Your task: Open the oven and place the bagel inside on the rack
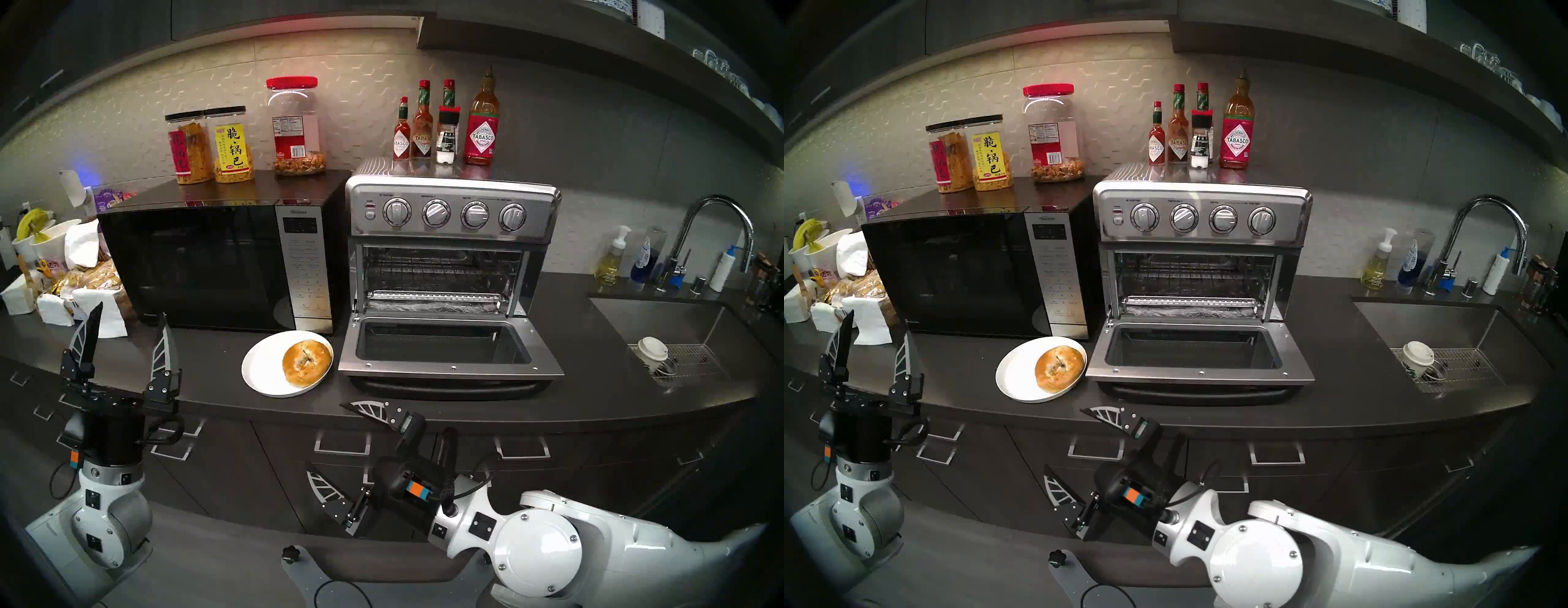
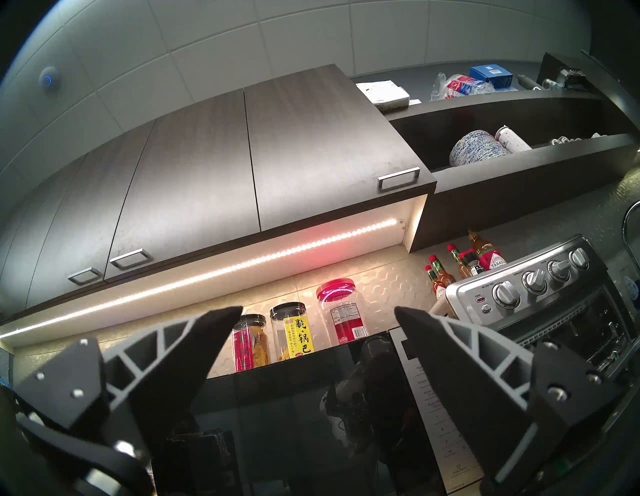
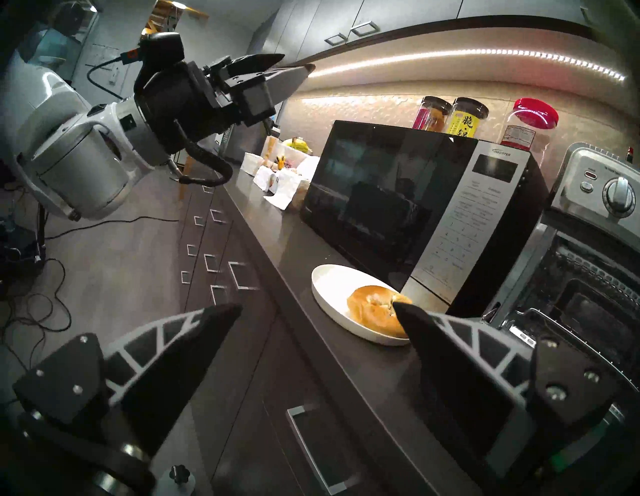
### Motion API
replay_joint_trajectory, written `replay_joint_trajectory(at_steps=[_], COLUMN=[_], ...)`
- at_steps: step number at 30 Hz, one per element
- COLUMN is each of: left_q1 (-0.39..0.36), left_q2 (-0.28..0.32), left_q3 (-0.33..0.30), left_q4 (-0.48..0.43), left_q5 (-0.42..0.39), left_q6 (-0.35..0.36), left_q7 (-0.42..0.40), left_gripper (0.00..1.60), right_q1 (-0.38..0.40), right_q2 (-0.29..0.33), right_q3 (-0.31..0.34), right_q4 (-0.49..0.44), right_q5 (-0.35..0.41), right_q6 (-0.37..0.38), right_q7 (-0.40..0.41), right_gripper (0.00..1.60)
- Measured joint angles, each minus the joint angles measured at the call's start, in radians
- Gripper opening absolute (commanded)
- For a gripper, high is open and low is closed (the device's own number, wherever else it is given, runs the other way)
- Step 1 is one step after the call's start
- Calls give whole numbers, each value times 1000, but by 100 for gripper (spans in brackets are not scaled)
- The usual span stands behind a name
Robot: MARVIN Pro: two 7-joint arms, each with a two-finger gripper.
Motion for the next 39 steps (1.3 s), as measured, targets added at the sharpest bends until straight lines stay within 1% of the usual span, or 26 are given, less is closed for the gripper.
replay_joint_trajectory(at_steps=[9,19,25,36,39], left_q1=[-1,-1,-1,-2,-2], left_q2=[0,0,0,0,0], left_q3=[0,0,0,1,1], left_q4=[0,0,0,0,0], left_q5=[0,0,0,0,0], left_q6=[0,0,0,0,0], left_q7=[0,0,0,0,0], left_gripper=[160,160,160,160,160], right_q1=[79,151,190,272,291], right_q2=[-91,-192,-251,-362,-386], right_q3=[-50,-93,-101,-100,-100], right_q4=[52,98,126,223,235], right_q5=[29,87,135,228,250], right_q6=[56,141,194,306,332], right_q7=[-18,-66,-106,-177,-194], right_gripper=[160,160,160,160,160])
